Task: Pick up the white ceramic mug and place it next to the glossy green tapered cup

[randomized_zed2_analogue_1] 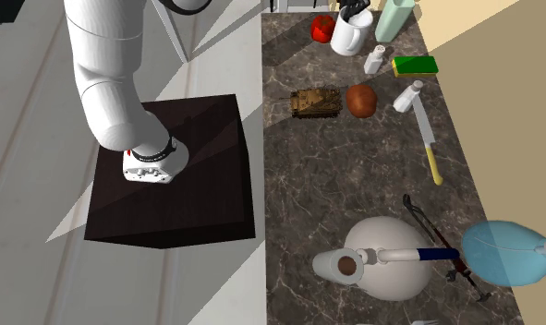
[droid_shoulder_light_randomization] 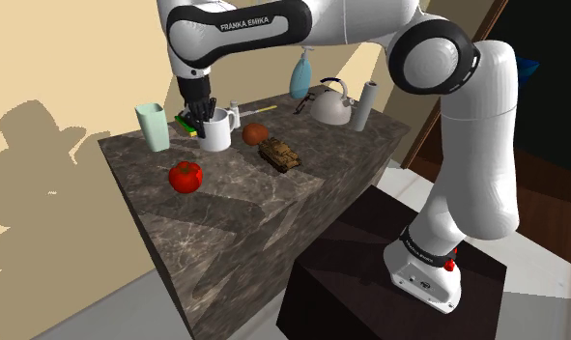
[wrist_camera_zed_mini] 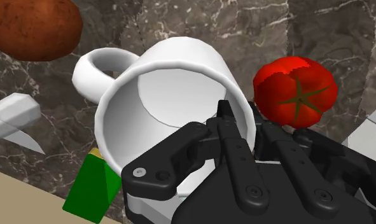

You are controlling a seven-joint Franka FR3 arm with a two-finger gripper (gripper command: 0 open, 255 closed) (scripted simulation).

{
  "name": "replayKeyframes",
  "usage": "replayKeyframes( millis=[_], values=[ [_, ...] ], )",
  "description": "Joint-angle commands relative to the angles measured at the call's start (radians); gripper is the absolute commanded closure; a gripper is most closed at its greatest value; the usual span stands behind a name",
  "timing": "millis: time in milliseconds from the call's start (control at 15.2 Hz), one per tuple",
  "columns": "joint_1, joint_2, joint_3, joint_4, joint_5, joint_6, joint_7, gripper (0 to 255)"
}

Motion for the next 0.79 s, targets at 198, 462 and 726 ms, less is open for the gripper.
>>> replayKeyframes(
  millis=[198, 462, 726],
  values=[
    [0.000, 0.012, -0.001, -0.052, -0.001, 0.064, 0.002, 255],
    [0.000, 0.025, -0.001, -0.085, -0.003, 0.111, 0.004, 255],
    [-0.001, 0.039, -0.002, -0.111, -0.004, 0.151, 0.005, 255]
  ],
)
